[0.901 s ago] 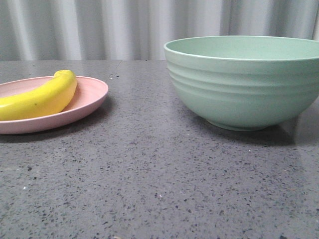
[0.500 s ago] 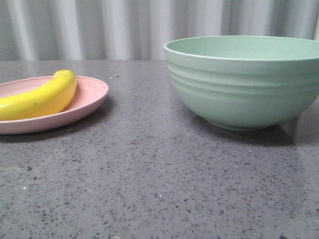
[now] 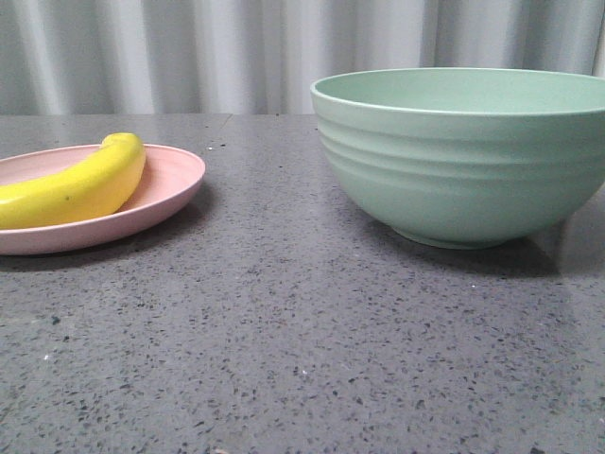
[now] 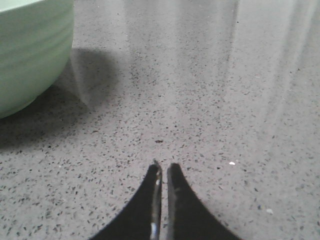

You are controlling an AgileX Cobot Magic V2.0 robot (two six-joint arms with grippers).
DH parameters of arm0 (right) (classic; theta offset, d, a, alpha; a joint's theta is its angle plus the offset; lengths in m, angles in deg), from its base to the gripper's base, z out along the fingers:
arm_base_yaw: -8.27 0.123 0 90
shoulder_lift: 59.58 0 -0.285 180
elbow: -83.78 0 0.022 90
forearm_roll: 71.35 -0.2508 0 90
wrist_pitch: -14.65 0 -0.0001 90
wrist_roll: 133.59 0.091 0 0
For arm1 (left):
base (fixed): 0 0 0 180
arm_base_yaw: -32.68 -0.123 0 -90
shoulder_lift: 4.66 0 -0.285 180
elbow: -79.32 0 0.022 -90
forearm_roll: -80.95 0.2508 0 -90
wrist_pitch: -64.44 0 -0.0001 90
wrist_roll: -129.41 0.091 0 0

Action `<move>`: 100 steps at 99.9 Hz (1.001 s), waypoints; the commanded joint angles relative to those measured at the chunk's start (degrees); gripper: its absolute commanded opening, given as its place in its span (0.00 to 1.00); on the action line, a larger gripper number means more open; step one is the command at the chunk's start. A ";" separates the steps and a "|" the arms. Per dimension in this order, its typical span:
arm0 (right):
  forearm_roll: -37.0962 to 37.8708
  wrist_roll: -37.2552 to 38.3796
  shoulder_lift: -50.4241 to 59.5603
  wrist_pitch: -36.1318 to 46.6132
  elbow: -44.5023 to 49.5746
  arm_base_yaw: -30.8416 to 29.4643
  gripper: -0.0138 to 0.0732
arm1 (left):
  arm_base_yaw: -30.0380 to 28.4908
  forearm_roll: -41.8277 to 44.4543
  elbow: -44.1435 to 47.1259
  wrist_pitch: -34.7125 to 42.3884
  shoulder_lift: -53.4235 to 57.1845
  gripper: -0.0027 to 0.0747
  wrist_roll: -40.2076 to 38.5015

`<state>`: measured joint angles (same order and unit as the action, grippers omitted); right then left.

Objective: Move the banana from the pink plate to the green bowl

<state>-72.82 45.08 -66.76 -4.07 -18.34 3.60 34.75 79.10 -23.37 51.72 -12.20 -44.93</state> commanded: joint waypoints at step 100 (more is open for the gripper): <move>0.19 -0.07 1.31 19.52 1.07 -0.36 0.09 | -0.09 -2.99 0.47 10.77 1.57 0.01 -0.50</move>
<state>-72.82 45.08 -66.76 10.43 -18.34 3.60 34.75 76.84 -23.37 57.38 -12.20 -44.93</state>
